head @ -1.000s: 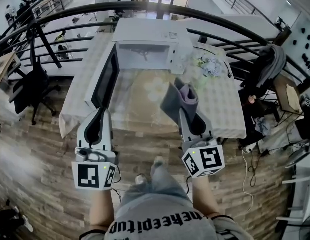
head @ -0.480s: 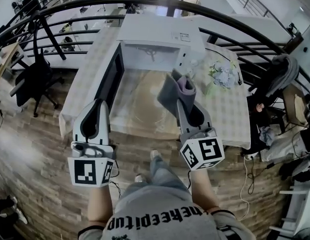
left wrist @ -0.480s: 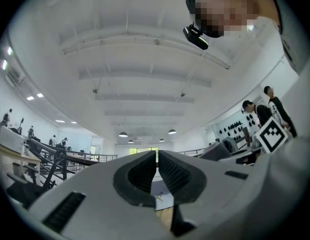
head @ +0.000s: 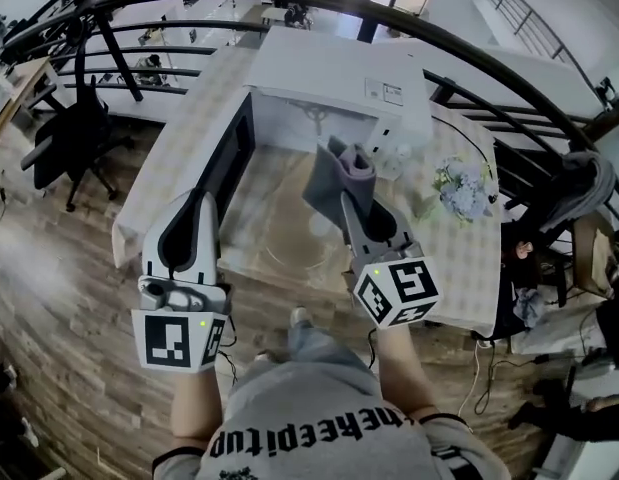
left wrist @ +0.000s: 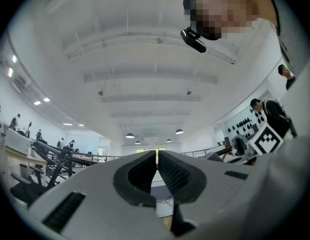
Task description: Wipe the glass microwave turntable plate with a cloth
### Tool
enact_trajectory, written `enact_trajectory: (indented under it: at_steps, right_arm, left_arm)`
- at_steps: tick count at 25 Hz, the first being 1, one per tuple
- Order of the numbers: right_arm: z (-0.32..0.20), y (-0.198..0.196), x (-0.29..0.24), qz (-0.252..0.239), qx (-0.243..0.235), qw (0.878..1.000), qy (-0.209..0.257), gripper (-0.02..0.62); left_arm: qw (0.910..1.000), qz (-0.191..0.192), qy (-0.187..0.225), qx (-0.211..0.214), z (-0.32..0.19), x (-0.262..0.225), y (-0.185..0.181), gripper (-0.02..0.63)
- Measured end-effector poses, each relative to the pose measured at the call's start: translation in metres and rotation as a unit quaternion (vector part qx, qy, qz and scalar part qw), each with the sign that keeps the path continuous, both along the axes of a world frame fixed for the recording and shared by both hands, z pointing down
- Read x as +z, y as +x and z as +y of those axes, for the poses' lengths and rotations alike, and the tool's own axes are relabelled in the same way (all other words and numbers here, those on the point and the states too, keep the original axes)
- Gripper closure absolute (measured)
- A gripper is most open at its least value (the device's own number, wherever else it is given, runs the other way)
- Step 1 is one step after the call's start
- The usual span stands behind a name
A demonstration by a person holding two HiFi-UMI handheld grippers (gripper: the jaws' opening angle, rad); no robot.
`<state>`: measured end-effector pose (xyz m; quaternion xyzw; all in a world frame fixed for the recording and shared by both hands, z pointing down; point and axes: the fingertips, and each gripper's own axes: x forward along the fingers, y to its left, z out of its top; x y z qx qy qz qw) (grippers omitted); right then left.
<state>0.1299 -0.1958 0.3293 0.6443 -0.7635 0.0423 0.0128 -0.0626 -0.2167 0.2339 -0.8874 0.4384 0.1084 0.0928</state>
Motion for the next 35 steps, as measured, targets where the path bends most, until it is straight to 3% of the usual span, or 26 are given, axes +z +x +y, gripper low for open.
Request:
enact_trajectory:
  at_steps: [6,12,17,26,29,35]
  right_arm:
    - [-0.041,-0.014,0.039,-0.025,-0.069,0.995,-0.064,0.532]
    - [-0.067,-0.034,0.101,-0.051,-0.127,0.978,-0.155,0.534]
    - [-0.077,-0.058,0.151,-0.055,-0.170,0.956,-0.233,0.534]
    - [-0.081,-0.119,0.216,-0.085,-0.243,0.904,-0.340,0.537]
    - [-0.085,-0.134,0.244,-0.059,-0.247,0.892,-0.374,0.538]
    - [-0.096,-0.130,0.297,0.091,-0.225,0.876,-0.416,0.541]
  left_arm:
    - [0.9995,0.004,-0.012,-0.029,-0.019,0.013,0.000,0.591]
    - [0.9979,0.005,-0.026,-0.060,-0.033,0.028,-0.006,0.591]
    - [0.9957,0.001,-0.039,-0.084,-0.042,0.042,-0.013,0.591]
    - [0.9919,-0.005,-0.054,-0.114,-0.052,0.056,-0.026,0.591]
    - [0.9905,-0.007,-0.059,-0.124,-0.052,0.059,-0.032,0.592]
    - [0.9880,-0.011,-0.063,-0.140,-0.052,0.060,-0.041,0.591]
